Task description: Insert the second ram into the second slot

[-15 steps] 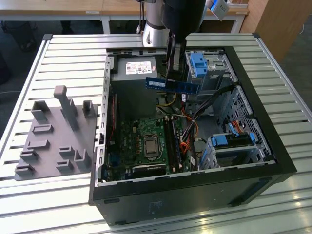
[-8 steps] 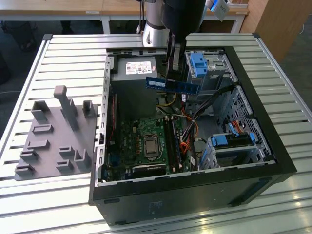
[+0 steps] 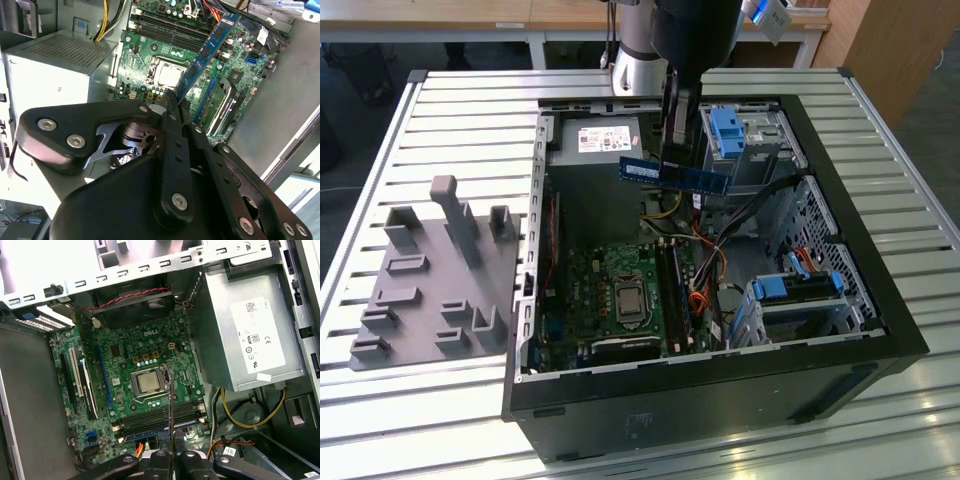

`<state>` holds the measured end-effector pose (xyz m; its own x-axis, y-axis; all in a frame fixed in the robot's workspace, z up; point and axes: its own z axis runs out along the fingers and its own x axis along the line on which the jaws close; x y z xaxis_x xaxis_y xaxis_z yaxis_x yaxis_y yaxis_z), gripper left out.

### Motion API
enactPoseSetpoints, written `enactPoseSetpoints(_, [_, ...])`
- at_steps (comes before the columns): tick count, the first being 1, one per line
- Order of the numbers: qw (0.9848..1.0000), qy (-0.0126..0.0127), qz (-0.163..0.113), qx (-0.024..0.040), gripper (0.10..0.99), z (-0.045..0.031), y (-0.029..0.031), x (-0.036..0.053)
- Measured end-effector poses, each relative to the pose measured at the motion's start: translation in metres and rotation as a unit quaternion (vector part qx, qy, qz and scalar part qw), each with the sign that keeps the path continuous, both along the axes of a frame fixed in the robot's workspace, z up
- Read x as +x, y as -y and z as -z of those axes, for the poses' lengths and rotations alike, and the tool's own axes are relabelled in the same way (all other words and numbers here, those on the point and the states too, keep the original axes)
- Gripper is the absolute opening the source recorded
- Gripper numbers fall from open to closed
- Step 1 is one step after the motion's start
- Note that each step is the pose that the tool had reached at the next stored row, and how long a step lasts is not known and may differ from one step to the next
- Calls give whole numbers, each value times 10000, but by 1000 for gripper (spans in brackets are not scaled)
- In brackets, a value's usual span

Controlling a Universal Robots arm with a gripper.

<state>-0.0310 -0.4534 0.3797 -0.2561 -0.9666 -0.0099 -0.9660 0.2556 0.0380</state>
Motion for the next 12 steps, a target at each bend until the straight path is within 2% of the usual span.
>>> enactPoseSetpoints(12, [9998, 0, 201, 0, 137, 0, 0, 0])
